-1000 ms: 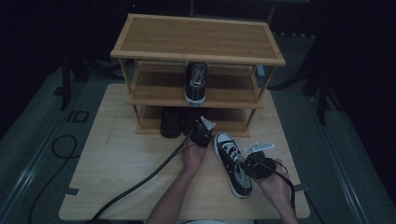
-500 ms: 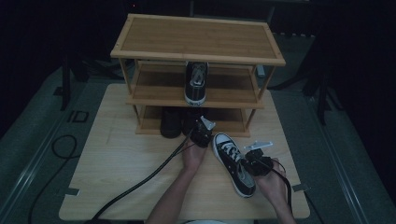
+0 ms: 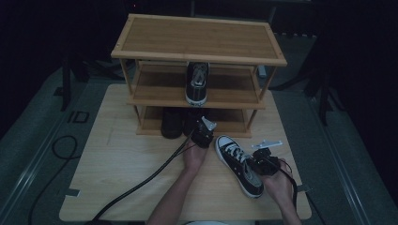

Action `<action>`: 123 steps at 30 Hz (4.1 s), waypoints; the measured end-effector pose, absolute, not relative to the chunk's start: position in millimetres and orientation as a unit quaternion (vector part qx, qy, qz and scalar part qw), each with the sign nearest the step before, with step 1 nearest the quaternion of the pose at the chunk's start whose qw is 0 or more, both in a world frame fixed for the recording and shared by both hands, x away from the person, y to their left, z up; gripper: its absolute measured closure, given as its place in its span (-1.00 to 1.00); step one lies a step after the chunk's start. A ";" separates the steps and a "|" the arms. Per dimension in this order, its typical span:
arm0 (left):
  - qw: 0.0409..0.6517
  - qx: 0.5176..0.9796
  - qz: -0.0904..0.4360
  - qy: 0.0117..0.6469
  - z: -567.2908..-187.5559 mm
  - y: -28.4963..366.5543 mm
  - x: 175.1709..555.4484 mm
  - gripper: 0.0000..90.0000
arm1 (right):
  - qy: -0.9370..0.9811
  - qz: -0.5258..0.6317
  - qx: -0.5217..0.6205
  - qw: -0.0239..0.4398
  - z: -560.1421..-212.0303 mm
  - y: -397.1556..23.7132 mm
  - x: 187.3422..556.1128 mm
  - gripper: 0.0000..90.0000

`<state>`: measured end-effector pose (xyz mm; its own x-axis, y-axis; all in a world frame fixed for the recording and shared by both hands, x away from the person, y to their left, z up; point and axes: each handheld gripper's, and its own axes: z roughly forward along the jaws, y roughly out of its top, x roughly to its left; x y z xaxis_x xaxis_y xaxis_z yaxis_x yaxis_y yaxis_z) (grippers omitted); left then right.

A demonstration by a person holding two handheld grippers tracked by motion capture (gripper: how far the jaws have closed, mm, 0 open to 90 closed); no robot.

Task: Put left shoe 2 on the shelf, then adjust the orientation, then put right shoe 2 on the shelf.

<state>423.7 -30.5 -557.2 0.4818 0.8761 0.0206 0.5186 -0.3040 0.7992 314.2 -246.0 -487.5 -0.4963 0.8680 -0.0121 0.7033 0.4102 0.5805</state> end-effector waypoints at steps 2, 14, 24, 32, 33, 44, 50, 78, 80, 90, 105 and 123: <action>0.379 0.773 0.235 0.451 -557.2 -30.4 423.7 1.00 | 0.823 0.262 0.479 0.159 -485.7 -247.8 314.2 0.95; 0.379 0.773 0.236 0.451 -557.2 -30.5 423.6 1.00 | 0.816 0.271 0.483 0.165 -474.8 -253.9 315.0 0.95; 0.378 0.773 0.237 0.451 -557.1 -30.8 423.5 1.00 | 0.811 0.284 0.483 0.167 -463.5 -253.9 315.1 0.95; 0.377 0.774 0.237 0.450 -557.1 -30.9 423.4 1.00 | 0.807 0.292 0.484 0.171 -454.8 -258.9 315.7 0.95; 0.377 0.773 0.238 0.450 -557.1 -31.2 423.3 1.00 | 0.804 0.296 0.486 0.172 -451.4 -261.5 314.5 0.95; 0.378 0.773 0.237 0.452 -557.1 -30.9 423.4 1.00 | 0.801 0.313 0.480 0.173 -432.4 -270.6 314.9 0.95; 0.377 0.773 0.238 0.452 -557.1 -31.2 423.2 1.00 | 0.803 0.318 0.475 0.171 -425.3 -271.1 320.1 0.95; 0.377 0.772 0.238 0.452 -557.1 -31.6 423.0 1.00 | 0.810 0.325 0.457 0.172 -405.5 -265.8 330.3 0.95; 0.377 0.772 0.238 0.453 -557.1 -31.5 423.1 1.00 | 0.812 0.323 0.455 0.172 -405.3 -264.5 330.7 0.95; 0.377 0.772 0.238 0.452 -557.1 -31.4 423.1 1.00 | 0.813 0.325 0.451 0.173 -401.6 -262.5 330.7 0.95; 0.378 0.771 0.240 0.453 -557.3 -32.1 422.9 1.00 | 0.817 0.327 0.440 0.178 -392.1 -263.1 332.4 0.95; 0.380 0.769 0.240 0.454 -557.3 -32.1 422.8 1.00 | 0.824 0.334 0.421 0.179 -376.8 -260.4 334.5 0.95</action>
<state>422.8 -32.1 -557.3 0.4723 0.8811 0.0243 0.5166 -0.2990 0.8023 334.5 -260.4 -376.8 -0.5818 0.8132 -0.0152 0.5736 0.4235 0.7011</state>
